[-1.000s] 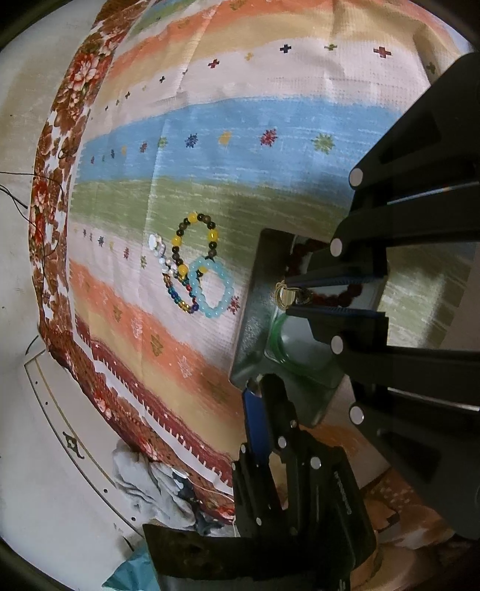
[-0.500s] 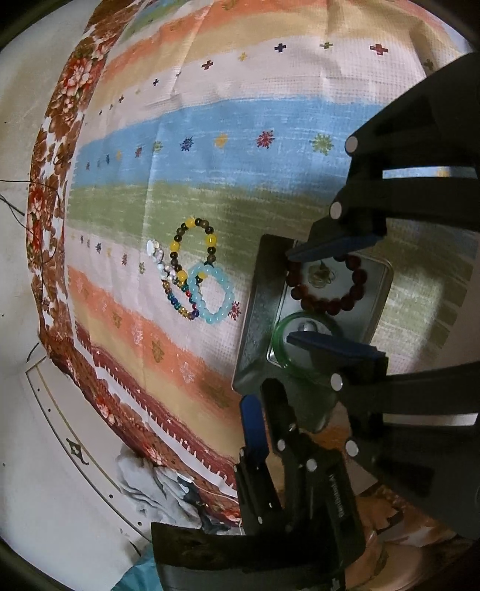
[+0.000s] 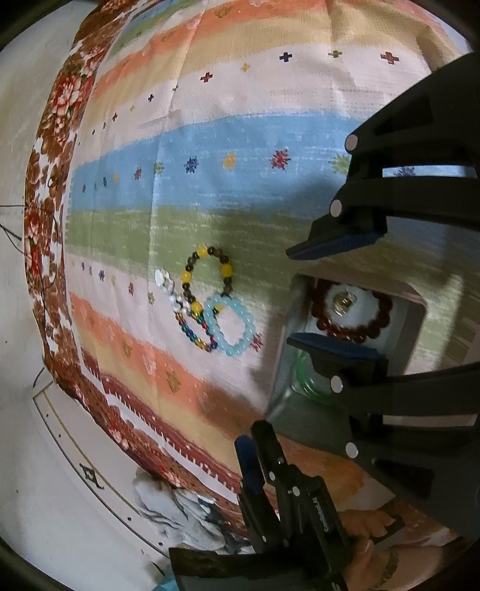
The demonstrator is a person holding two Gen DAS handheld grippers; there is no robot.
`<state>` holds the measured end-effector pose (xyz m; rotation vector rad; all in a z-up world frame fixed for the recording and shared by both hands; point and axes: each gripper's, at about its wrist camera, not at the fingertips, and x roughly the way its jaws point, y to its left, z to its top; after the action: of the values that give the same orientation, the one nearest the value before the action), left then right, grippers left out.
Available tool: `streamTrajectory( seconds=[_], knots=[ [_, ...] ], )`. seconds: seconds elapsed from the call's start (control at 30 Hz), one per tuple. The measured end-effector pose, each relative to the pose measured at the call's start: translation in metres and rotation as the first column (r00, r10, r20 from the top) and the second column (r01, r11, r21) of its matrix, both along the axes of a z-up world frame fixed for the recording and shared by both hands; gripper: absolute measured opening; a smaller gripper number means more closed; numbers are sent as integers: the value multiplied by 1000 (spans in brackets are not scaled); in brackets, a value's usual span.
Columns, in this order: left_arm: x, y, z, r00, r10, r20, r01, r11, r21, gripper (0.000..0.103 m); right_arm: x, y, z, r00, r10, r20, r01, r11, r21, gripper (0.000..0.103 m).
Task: Organize jewelry
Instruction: 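Move the left tool toward the multicolour bead bracelet while the right tool approaches the yellow-and-black bracelet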
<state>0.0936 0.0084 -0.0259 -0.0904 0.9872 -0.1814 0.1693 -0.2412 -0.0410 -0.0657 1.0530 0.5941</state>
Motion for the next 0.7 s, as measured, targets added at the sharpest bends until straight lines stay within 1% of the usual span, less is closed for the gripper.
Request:
streamTrajectory(
  seconds=[0.17, 0.2, 0.27, 0.37, 0.47, 0.7],
  knots=[
    [15, 5, -2, 1000, 20, -1, -20, 999, 30, 41, 13, 5, -5, 1000, -7, -1, 7, 1000, -25, 48],
    [18, 6, -3, 1000, 23, -3, -23, 999, 35, 43, 15, 6, -6, 1000, -9, -1, 9, 1000, -30, 48],
    [23, 8, -5, 1000, 28, -10, -28, 999, 34, 44, 19, 7, -8, 1000, -12, -3, 12, 999, -40, 51],
    [28, 10, -7, 999, 28, -25, -27, 999, 23, 46, 25, 7, -10, 1000, -20, -11, 20, 999, -43, 52],
    [32, 8, -9, 999, 18, -26, -17, 999, 34, 48, 31, 7, -12, 1000, -26, -16, 25, 999, -44, 54],
    [49, 11, -13, 999, 23, -40, -21, 998, 58, 48, 52, 13, -16, 999, -37, -36, 36, 998, -44, 55]
  ],
)
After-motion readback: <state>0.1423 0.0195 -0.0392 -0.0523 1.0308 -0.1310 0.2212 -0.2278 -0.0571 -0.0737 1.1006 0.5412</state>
